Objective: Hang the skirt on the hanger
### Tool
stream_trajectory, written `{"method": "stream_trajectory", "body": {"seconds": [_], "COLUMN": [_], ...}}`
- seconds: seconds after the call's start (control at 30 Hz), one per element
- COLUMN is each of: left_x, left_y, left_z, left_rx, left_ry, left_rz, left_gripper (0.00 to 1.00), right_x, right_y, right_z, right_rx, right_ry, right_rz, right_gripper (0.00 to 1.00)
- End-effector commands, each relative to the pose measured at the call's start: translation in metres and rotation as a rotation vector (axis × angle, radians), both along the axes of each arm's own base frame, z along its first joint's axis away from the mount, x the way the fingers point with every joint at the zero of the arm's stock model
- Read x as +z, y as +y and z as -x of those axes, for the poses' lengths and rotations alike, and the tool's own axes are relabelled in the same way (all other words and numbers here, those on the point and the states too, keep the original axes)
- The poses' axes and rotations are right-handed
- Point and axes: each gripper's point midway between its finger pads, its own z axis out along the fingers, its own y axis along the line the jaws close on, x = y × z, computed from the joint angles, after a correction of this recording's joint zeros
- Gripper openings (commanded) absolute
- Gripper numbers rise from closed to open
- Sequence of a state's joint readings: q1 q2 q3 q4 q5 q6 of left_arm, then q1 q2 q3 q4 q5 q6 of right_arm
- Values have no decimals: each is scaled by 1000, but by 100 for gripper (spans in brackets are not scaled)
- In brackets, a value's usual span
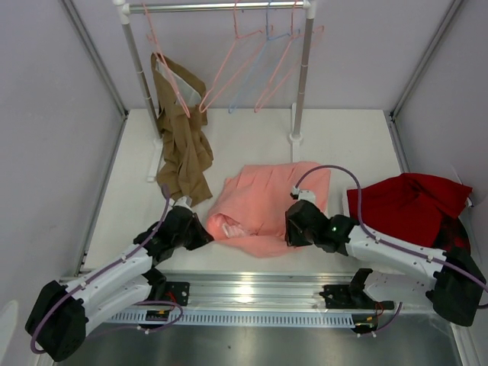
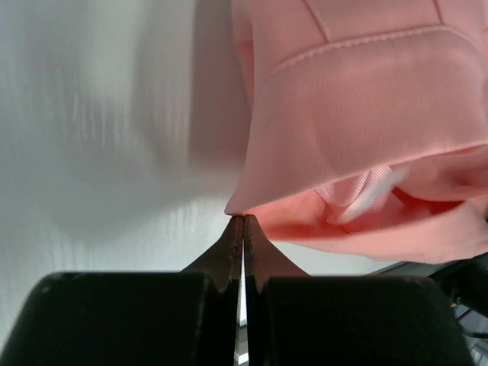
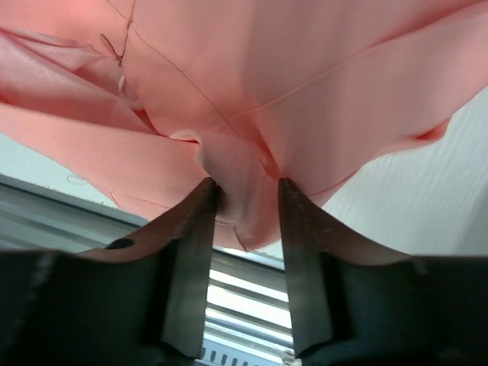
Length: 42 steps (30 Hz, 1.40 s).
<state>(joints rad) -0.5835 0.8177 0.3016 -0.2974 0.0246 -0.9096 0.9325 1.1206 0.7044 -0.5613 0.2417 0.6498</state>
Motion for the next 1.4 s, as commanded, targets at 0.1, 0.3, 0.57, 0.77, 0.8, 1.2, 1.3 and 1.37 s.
{"method": "stream_trajectory", "body": {"seconds": [0.1,0.3,0.57,0.77,0.8,1.2,1.3,1.37], "left_x": [9,7,1,0,0,-9,-11,-11], "left_y": [-9,-6,5,4,4,-5,-6,-7], "left_z": [-7,-4,-2,-4,-4,-9,-10,-10], "left_rx": [-8,-38,-14,-10,-11,-38,-46,-50], "left_ry": [-64,-69,-79,-87,-87,-61,-56,-57], "left_rz": [32,1,-31,-26,-27,-33,-37,-41], "left_gripper": [0,0,0,0,0,0,0,0], "right_x": [45,87,100,48,37,25,3,-11], "right_y": [2,-3,52,92,90,24,11,10], "right_z": [-5,-18,-57,-51,-42,60,79,89], "right_rx": [-104,-88,134,311,329,209,203,198], "right_ry": [-149,-247,-272,-174,-154,15,62,100], "right_rz": [-134,-71,57,138,151,101,122,111], "right_gripper": [63,73,75,65,63,34,34,33]}}
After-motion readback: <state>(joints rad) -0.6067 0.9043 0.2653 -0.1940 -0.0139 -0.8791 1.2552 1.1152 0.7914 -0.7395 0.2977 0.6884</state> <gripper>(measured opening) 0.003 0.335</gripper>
